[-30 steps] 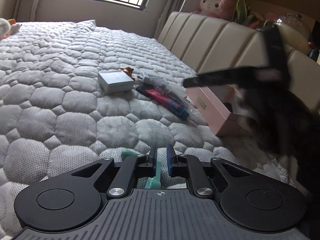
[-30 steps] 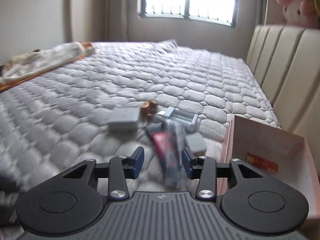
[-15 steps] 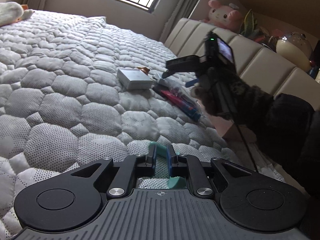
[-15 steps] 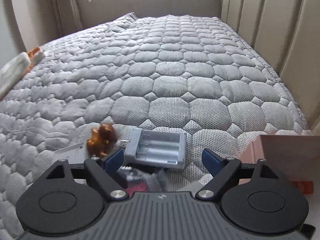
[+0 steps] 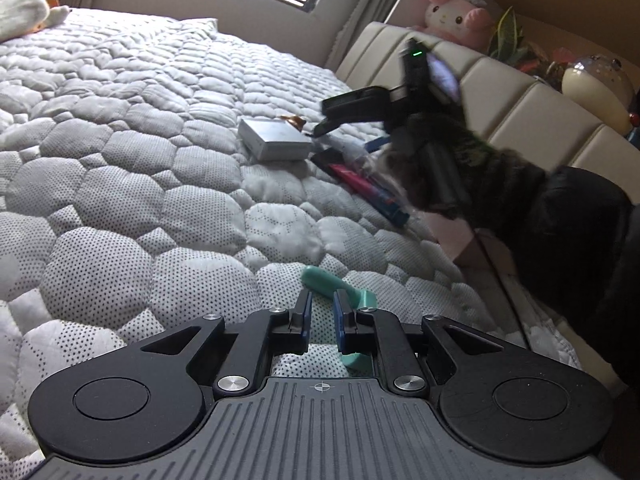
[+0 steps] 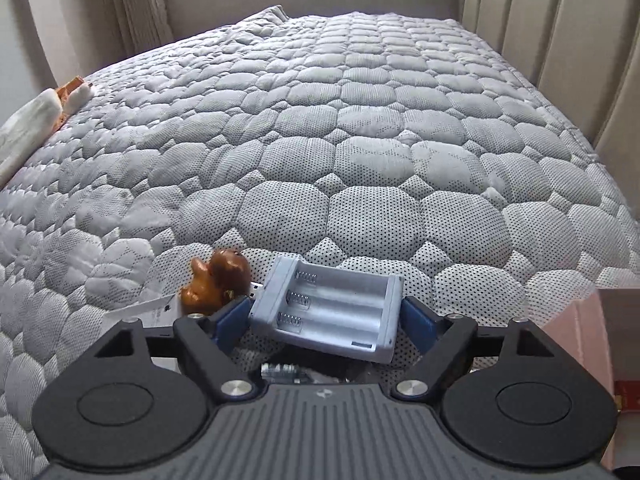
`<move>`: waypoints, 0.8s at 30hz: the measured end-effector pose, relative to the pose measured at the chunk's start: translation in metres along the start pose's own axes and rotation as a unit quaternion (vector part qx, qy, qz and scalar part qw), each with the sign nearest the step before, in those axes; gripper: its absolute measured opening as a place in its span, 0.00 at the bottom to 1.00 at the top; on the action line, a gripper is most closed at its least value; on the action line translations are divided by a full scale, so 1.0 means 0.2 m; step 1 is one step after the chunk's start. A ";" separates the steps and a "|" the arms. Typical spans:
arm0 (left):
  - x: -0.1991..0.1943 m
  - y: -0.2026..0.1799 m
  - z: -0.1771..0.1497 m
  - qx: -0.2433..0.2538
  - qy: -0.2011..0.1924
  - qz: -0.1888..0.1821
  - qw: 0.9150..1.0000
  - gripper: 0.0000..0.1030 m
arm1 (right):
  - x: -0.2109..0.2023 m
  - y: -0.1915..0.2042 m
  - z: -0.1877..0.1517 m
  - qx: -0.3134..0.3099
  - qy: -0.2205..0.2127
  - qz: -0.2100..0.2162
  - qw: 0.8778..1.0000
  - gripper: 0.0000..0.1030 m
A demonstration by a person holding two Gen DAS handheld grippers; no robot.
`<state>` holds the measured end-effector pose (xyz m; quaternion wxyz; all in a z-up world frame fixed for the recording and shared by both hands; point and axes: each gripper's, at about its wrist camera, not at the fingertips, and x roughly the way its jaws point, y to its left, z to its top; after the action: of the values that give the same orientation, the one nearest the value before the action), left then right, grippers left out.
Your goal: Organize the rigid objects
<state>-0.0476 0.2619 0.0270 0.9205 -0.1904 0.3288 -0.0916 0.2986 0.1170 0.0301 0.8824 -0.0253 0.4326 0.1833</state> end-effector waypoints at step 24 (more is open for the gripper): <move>0.20 -0.39 -0.06 0.095 0.077 0.074 0.990 0.33 | -1.18 -0.38 -1.45 -0.083 -0.107 -0.027 0.990 0.78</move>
<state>-0.0282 0.1755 0.0280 0.9104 -0.0699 0.4021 -0.0687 -0.0245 -0.0844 0.0230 0.9231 -0.0907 0.3181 0.1963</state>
